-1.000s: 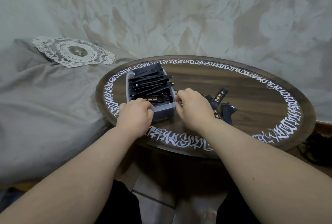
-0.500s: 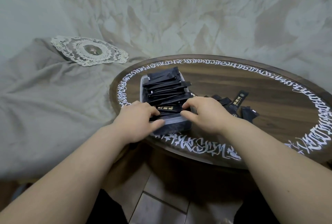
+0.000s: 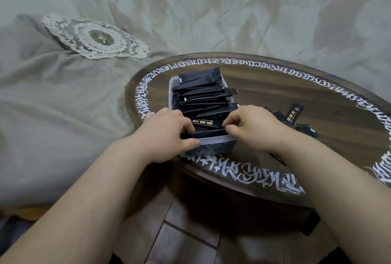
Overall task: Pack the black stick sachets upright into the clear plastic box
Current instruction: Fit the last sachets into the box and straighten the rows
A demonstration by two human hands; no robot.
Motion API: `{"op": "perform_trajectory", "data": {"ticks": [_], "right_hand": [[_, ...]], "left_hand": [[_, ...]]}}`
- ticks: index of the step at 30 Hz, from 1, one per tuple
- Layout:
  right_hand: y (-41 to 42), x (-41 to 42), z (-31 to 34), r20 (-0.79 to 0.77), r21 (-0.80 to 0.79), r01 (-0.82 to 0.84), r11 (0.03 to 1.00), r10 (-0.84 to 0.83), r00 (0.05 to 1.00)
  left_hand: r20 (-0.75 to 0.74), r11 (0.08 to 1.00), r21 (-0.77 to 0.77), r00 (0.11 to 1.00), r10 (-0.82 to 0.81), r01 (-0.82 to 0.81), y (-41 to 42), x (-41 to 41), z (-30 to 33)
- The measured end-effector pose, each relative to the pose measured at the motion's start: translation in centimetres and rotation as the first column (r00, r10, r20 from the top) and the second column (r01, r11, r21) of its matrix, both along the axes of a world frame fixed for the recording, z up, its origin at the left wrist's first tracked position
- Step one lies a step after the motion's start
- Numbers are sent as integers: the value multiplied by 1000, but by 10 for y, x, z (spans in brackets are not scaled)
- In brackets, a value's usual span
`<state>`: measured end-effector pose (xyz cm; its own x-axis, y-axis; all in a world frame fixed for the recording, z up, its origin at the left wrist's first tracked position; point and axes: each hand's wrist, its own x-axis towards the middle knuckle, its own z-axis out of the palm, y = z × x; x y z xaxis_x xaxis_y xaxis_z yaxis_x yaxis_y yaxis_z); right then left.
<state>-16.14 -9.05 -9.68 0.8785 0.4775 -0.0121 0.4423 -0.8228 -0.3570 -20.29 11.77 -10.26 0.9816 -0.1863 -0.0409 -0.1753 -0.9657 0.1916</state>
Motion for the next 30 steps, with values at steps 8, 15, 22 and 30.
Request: {"op": "perform_trajectory", "data": {"ticks": [8,15,22,30], "right_hand": [[-13,-5,-2,-36,85,-70,994,73,997],[-4,1,1,95,60,-83,995,77,993],[17,17,1,132,-128,-88,988,105,986],[16,18,-5,155,-149,-79,986,102,983]], "left_hand": [[22,997,-70,999,-40,42,7,-7,-8],[30,996,-69,998,-57,59,4,-4,-3],[55,983,-184,998,18,-7,0,-2,-3],[153,965,-251,982,114,-73,0,0,-11]]}}
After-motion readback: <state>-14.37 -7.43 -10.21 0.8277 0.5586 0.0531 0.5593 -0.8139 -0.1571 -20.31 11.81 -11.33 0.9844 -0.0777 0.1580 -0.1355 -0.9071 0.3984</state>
